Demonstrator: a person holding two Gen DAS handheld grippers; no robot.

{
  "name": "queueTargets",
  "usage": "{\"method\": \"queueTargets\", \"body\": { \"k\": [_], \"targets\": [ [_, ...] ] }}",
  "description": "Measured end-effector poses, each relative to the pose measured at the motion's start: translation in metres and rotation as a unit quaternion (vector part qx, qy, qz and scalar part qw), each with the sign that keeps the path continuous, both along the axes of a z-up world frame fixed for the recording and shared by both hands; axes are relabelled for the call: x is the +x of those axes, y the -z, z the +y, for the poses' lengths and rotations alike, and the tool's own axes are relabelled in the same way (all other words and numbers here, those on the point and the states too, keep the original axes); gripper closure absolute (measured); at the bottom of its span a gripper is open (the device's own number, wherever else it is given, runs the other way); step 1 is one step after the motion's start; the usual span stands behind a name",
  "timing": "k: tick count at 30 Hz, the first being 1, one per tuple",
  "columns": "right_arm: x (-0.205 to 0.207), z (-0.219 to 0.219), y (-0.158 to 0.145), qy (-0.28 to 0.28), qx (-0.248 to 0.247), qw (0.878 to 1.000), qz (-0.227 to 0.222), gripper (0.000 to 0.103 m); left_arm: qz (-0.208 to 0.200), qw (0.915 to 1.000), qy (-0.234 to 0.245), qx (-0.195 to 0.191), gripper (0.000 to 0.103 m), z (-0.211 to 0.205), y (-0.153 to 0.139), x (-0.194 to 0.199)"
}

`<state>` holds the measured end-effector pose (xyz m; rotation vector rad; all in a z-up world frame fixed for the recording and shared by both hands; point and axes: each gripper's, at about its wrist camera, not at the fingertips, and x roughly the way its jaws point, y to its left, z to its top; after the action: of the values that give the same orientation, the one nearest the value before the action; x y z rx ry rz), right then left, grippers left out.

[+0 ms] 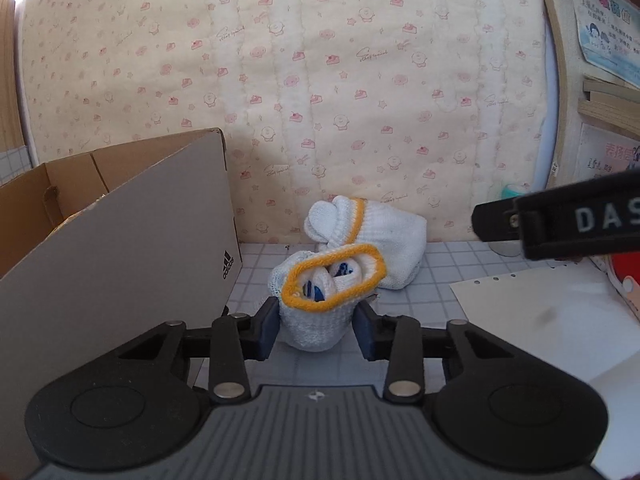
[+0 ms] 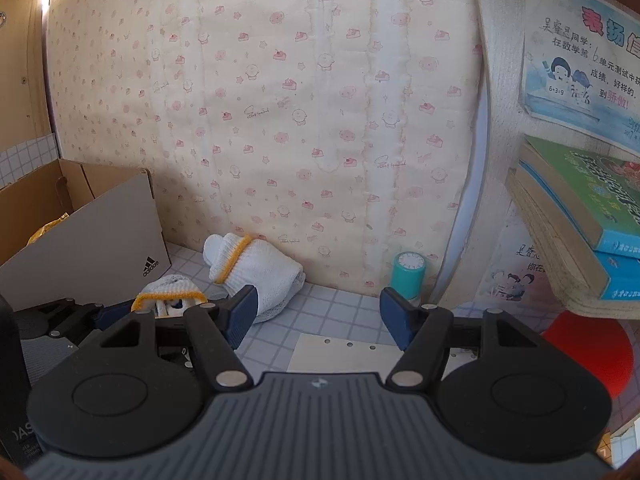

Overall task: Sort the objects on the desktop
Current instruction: 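Grasp the orange-cuffed glove with the left gripper while the right grasps the other glove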

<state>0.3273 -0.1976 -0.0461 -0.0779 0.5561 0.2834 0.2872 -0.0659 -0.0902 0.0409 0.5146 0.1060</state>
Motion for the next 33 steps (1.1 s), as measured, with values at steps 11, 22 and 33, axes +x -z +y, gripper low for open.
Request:
{"method": "queueTargets", "body": {
  "k": [11,22,33],
  "targets": [
    [0.020,0.033,0.018,-0.048,-0.012,0.998,0.028,0.037,-0.031,0.9993,0.000,-0.019,0.063,0.010,-0.018,-0.085],
    [0.075,0.087,0.038,-0.077,-0.048,0.995,0.053,0.036,-0.035,0.9990,0.006,-0.029,0.063,0.015,-0.018,-0.114],
    [0.091,0.104,0.054,-0.037,-0.088,0.993,0.066,0.059,-0.041,0.9982,0.008,-0.043,0.063,0.020,-0.022,-0.122]
  ]
}}
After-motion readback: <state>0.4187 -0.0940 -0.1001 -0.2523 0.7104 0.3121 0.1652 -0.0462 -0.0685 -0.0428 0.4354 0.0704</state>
